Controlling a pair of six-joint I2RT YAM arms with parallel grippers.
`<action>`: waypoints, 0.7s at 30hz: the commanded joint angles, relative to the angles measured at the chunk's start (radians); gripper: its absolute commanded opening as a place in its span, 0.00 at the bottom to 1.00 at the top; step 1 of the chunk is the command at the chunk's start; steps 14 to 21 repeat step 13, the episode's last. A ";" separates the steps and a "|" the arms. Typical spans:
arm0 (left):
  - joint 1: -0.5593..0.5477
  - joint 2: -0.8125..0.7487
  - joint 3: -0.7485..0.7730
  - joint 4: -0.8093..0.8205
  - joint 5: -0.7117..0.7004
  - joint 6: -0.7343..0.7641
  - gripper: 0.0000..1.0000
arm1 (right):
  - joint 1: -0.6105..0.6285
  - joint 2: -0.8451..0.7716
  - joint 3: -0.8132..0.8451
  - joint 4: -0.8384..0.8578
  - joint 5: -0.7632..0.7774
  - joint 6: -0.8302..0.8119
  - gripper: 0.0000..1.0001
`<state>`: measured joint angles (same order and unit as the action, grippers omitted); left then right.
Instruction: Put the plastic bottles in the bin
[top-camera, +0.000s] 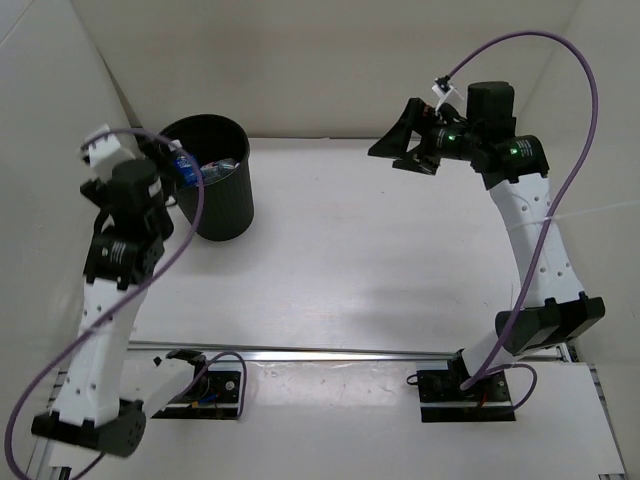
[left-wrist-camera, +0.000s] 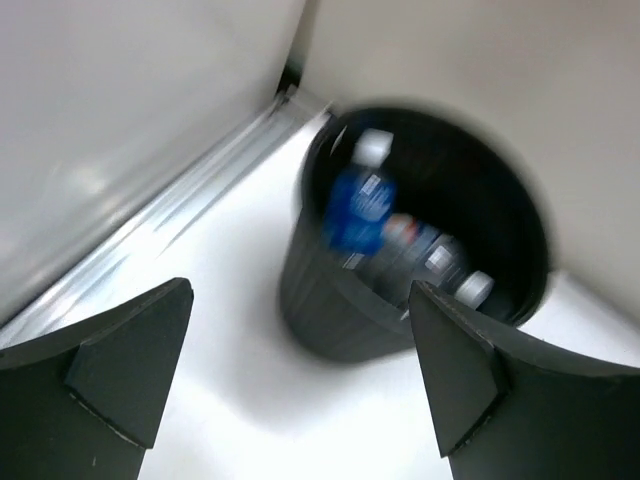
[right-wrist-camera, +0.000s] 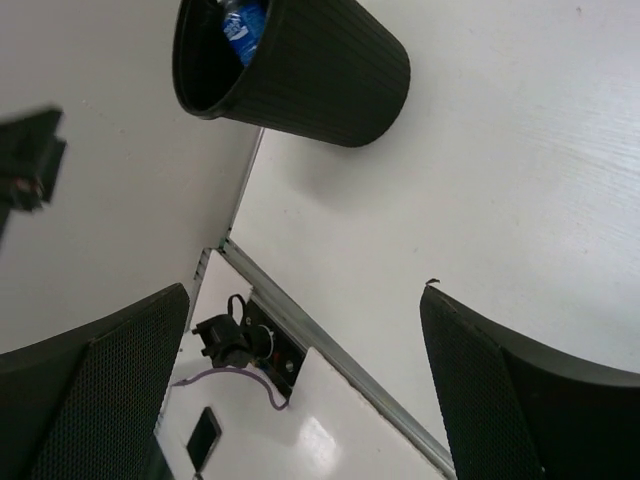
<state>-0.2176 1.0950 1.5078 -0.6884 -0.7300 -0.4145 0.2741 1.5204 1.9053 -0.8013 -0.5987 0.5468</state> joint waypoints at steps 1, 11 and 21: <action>0.003 -0.140 -0.234 -0.039 0.020 -0.062 1.00 | -0.067 -0.012 -0.024 -0.036 -0.076 0.018 1.00; 0.003 -0.524 -0.632 -0.039 -0.193 -0.092 1.00 | -0.174 -0.058 -0.180 0.017 -0.099 0.064 1.00; 0.003 -0.523 -0.649 -0.039 -0.322 -0.079 1.00 | -0.184 -0.058 -0.180 0.039 -0.112 0.073 1.00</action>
